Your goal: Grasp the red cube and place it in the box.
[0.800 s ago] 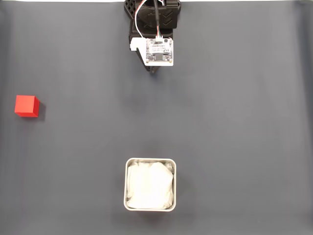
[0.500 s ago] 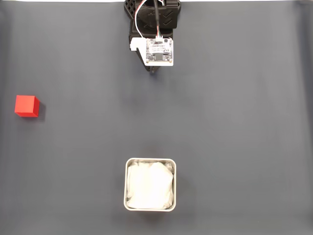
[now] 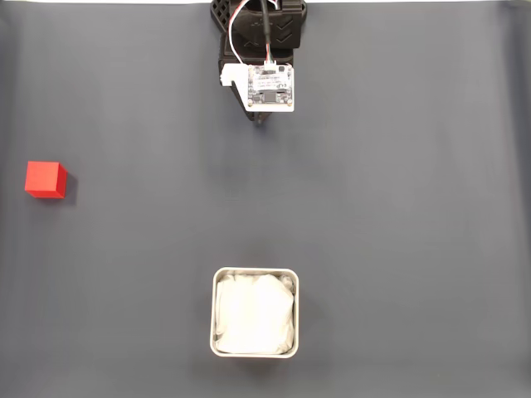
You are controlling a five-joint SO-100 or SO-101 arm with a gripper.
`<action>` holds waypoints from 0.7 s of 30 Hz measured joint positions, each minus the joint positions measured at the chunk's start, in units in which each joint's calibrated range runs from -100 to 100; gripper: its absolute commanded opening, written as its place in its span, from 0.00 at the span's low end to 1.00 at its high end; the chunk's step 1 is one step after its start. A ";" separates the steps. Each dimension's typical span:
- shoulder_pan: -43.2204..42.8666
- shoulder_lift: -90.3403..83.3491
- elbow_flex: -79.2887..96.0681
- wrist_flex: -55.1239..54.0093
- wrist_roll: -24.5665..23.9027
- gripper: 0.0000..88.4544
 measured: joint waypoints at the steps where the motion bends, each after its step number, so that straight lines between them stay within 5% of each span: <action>1: 0.00 0.00 0.00 0.00 0.00 0.00; 10: 0.00 0.00 0.00 -0.72 0.00 0.00; 21: 0.00 9.47 -16.46 -21.32 0.59 0.01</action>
